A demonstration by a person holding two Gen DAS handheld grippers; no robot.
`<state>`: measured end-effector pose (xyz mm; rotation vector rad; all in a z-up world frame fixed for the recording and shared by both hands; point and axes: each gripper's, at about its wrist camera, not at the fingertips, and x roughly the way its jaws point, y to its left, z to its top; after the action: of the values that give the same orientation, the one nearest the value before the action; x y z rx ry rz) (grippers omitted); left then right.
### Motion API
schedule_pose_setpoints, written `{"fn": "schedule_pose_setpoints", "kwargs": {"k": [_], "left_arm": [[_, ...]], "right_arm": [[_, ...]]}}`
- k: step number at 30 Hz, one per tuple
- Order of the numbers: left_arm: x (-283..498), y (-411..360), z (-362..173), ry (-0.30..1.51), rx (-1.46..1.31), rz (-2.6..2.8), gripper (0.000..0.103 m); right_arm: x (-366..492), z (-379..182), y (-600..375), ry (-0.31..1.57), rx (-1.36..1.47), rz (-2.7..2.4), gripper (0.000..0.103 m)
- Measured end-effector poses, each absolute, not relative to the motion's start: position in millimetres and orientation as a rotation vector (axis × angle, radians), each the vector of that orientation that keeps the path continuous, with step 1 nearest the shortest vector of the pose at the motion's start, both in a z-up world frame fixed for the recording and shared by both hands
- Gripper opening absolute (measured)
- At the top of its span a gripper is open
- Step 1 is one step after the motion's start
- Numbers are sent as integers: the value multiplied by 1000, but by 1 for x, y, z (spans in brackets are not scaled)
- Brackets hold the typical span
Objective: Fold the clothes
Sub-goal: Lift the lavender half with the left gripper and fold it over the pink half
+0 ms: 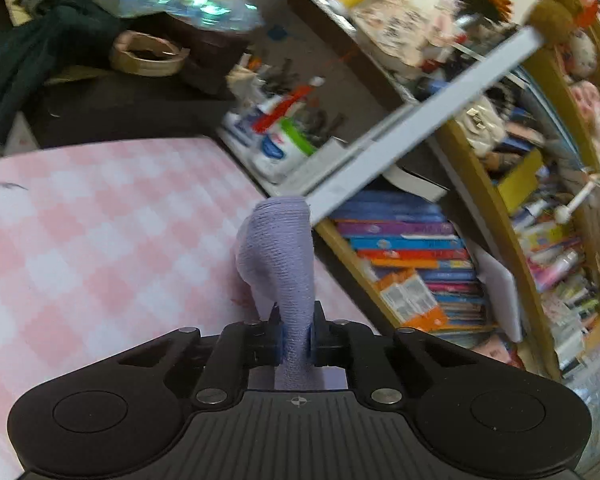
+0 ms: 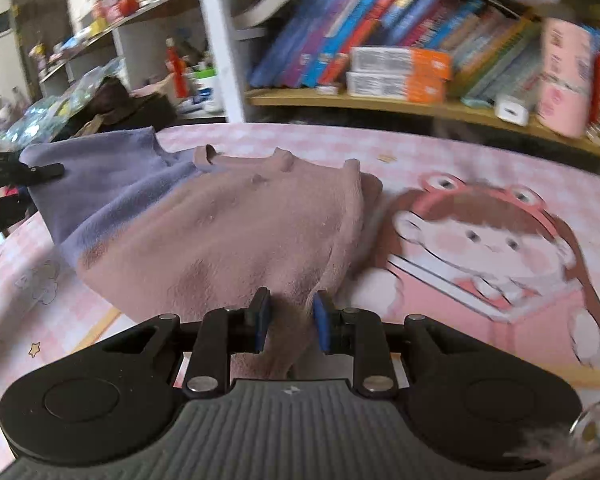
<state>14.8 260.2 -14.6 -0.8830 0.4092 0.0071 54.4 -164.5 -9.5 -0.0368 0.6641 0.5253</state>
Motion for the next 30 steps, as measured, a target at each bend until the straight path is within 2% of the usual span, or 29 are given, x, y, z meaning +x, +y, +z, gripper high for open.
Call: {"fn": "schedule_pose_setpoints", "kwargs": {"k": [4,9,12,25,30], "left_arm": [[13,280,-32,462,-950,73,10],[20,278,-35,481,-934,89,23],[31,275,-37,511,-912,108,24],[38,275,-42,491,-947,161,22],[41,271,-38,500,-924,174,15]], "right_arm": [[63,-10,-145,626,-147,578,25],[69,-10,-144,613,-200,632,25],[68,-11,-147,607,-207,655,26],[64,-15,-152,554,-274,719,27],[64,-17,-156,542,-266,743,28]]}}
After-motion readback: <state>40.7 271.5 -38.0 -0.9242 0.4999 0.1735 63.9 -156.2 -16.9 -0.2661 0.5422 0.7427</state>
